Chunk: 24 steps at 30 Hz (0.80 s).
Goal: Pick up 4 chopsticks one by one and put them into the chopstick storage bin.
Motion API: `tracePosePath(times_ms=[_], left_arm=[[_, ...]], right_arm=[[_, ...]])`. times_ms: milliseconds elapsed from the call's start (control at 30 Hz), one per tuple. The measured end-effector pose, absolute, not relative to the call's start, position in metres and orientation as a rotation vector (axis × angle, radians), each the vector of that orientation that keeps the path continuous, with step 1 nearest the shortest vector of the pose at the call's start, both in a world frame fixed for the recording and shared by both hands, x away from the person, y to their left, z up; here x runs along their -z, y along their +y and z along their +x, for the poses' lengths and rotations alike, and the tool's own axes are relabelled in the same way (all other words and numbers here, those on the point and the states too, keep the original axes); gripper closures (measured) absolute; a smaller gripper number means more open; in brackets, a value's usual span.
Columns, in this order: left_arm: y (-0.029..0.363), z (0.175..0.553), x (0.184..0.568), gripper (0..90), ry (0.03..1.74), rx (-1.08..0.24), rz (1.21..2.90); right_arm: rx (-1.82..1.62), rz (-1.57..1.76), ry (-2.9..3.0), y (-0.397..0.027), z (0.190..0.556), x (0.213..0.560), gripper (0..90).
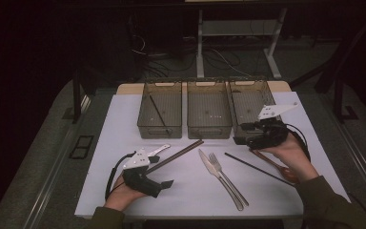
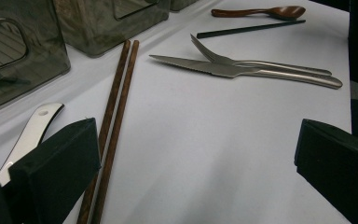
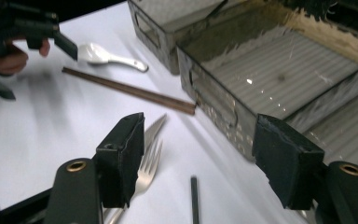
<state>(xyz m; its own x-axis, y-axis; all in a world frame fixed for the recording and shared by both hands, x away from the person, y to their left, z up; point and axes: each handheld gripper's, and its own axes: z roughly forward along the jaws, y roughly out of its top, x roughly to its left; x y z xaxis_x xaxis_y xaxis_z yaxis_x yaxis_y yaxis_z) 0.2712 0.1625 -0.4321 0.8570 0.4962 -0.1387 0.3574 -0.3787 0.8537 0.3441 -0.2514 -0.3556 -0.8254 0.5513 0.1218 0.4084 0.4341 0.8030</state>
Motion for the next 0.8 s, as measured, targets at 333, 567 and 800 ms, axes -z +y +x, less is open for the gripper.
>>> tracePosePath(times_ms=[333, 567, 800], left_arm=[[0.165, 0.270, 0.431, 0.0, 0.630, -0.176, 2.005], [0.165, 0.270, 0.431, 0.0, 0.625, -0.175, 2.012], [0.165, 0.270, 0.431, 0.0, 0.625, -0.175, 2.013]], right_arm=[[-1.251, 0.871, 2.593, -0.274, 0.325, 0.370, 35.4], [-1.142, 0.879, 2.651, -0.287, 0.316, 0.380, 38.5], [-0.957, 0.878, 2.731, -0.293, 0.309, 0.387, 41.8]])
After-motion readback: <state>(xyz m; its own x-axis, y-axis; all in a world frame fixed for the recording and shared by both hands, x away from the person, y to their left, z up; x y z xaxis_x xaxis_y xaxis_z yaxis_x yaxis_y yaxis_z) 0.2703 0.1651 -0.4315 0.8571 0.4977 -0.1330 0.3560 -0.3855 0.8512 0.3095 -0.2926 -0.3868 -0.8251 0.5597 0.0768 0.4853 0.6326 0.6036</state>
